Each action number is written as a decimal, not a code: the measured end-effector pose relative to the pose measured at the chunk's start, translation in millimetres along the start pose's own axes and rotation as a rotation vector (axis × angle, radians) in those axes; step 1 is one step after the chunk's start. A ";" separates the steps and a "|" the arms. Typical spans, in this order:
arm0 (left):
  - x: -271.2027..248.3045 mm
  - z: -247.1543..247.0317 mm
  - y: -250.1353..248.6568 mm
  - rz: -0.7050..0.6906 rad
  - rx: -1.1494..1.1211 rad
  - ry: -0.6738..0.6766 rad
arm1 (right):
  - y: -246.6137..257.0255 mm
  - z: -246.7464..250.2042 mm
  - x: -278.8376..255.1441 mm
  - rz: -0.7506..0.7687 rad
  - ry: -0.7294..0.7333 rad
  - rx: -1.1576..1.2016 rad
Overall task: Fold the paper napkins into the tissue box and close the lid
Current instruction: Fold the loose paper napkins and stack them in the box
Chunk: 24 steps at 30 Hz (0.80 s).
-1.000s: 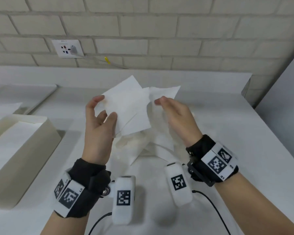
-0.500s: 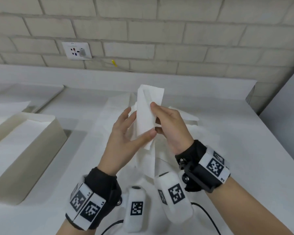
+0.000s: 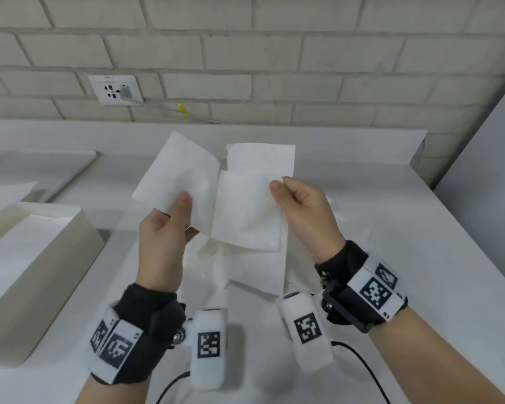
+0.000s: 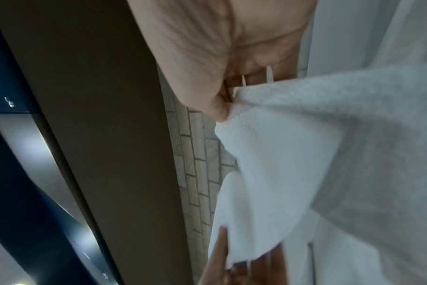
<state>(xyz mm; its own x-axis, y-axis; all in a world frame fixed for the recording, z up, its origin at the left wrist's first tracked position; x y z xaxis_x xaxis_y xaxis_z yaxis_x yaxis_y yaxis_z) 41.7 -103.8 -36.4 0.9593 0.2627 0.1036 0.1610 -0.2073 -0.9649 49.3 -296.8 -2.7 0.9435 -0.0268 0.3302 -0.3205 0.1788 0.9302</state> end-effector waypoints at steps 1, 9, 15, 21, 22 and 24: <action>4.4 5.8 0.9 0.024 -0.074 -0.021 | -5.1 4.5 -0.1 -0.004 0.000 -0.038; 18.3 32.9 3.2 0.089 -0.112 -0.149 | -10.7 24.8 1.6 0.058 0.010 -0.219; 15.0 25.8 5.1 0.057 0.017 -0.093 | 27.7 15.1 1.8 0.301 0.174 -0.050; 13.4 18.4 13.1 0.066 0.132 -0.035 | 59.7 2.5 2.5 0.397 0.321 0.222; 14.7 20.1 15.1 0.081 0.135 -0.053 | 60.8 2.3 1.9 0.380 0.343 0.267; 17.5 25.2 20.0 0.110 0.140 -0.084 | 61.3 1.4 -0.4 0.336 0.366 0.320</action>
<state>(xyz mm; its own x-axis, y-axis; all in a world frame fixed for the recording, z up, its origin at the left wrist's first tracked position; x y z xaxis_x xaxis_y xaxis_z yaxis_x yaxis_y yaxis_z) 55.9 -79.6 -60.0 0.9458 0.3243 -0.0193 0.0165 -0.1071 -0.9941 29.2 -287.2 54.4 0.7352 0.3317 0.5911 -0.5625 -0.1880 0.8051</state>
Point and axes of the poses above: each hand's wrist, its own x-axis towards the middle knuckle, its own z-axis out of the back of the hand, y = z × x, the point moved 6 cm from there along x, towards the middle knuckle, and after that the axes turned 1 degree about z, right-handed, at the moved point
